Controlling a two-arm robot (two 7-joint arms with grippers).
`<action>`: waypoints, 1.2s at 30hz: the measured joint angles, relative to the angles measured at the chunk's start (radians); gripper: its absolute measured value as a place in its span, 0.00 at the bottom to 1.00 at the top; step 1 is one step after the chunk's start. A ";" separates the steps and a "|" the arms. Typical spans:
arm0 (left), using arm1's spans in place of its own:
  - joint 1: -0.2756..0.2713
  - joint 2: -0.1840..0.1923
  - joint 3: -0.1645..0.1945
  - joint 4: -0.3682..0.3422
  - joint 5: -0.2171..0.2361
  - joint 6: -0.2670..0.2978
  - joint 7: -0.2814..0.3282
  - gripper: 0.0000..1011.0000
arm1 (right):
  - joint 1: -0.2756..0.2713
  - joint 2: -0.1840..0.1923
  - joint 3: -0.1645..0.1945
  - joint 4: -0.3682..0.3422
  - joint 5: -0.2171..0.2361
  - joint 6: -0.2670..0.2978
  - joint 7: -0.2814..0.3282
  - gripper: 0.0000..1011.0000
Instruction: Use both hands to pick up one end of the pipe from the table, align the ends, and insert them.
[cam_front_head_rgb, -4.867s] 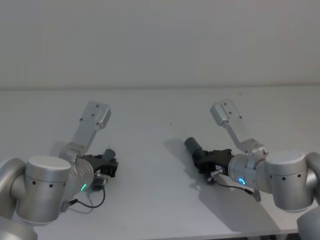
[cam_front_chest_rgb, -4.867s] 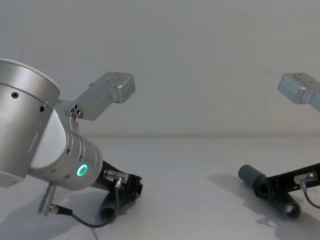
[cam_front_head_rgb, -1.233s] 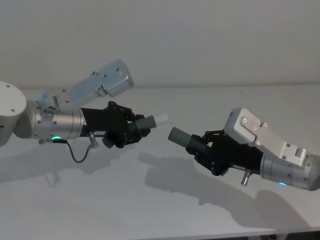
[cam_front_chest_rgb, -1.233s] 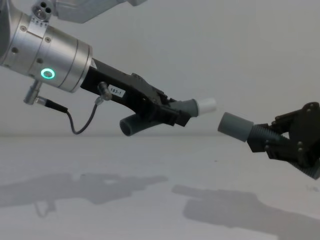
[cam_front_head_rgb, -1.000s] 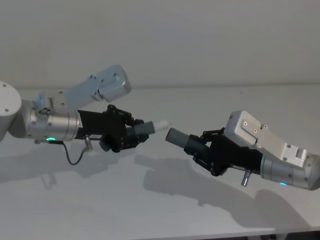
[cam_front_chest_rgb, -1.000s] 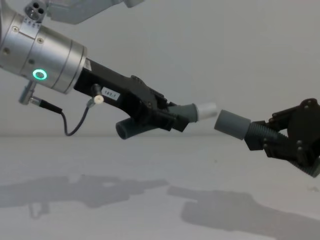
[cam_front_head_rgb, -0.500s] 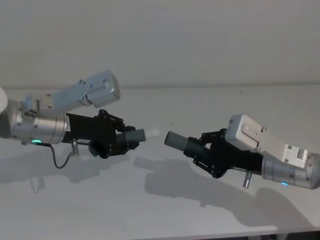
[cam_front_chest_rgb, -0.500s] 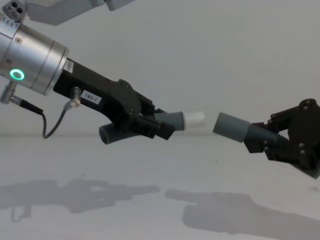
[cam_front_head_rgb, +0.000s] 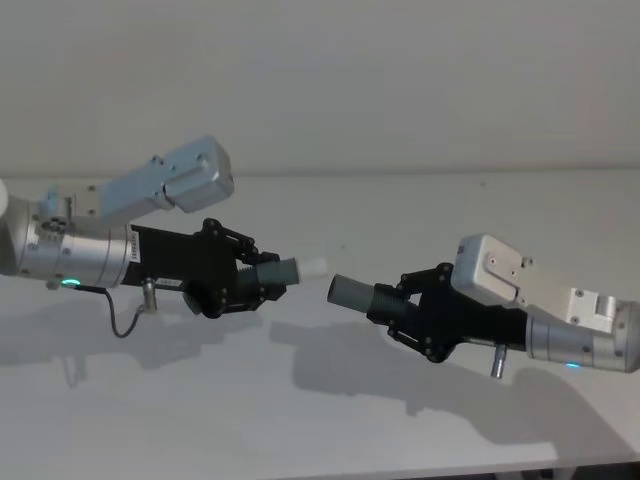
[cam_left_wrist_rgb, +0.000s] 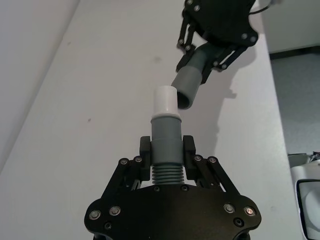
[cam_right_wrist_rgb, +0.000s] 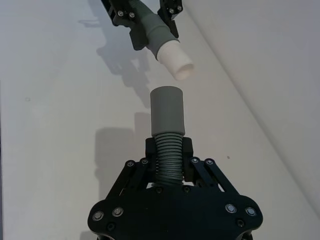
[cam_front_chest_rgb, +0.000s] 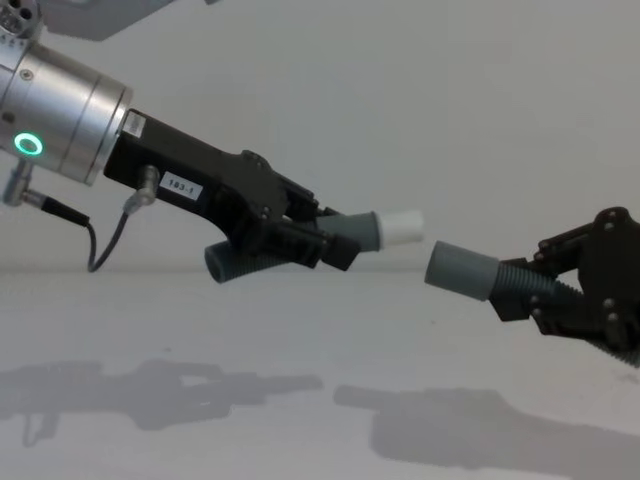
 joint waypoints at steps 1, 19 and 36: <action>-0.001 -0.001 0.001 0.002 -0.003 -0.003 -0.004 0.34 | 0.002 0.001 -0.001 0.002 0.001 -0.002 0.003 0.25; -0.017 -0.004 0.020 0.024 -0.056 -0.019 -0.072 0.34 | 0.040 0.018 -0.016 0.044 0.032 -0.023 0.049 0.25; -0.045 -0.015 0.042 0.058 -0.083 -0.028 -0.116 0.34 | 0.052 0.049 -0.026 0.057 0.053 -0.030 0.080 0.25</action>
